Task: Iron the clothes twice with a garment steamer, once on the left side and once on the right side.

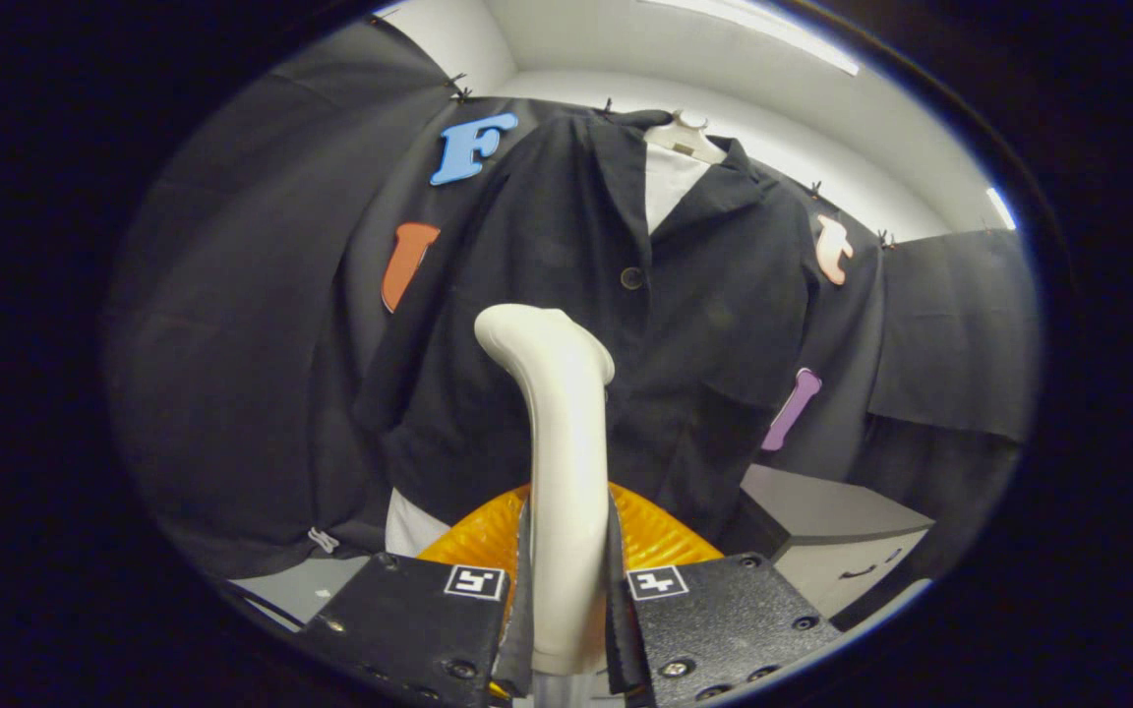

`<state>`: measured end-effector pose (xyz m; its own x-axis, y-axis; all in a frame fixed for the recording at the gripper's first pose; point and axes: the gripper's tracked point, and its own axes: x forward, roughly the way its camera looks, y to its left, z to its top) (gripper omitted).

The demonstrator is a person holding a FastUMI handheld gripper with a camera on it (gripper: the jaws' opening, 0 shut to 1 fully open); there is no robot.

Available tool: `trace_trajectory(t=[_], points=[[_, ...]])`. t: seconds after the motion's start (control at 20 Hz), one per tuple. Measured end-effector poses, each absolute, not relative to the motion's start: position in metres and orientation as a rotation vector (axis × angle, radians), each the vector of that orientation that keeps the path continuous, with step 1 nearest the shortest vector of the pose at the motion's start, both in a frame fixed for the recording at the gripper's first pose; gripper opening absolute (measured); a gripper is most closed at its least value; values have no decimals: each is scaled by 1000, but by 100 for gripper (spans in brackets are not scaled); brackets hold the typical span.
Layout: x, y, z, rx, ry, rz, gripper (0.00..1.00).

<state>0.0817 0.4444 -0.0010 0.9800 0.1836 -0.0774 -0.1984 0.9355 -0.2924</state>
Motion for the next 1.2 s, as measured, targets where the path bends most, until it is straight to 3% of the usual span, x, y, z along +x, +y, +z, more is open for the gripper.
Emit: trace_trajectory(t=[1.2], points=[[25,402,-130,-392,334,173,32]])
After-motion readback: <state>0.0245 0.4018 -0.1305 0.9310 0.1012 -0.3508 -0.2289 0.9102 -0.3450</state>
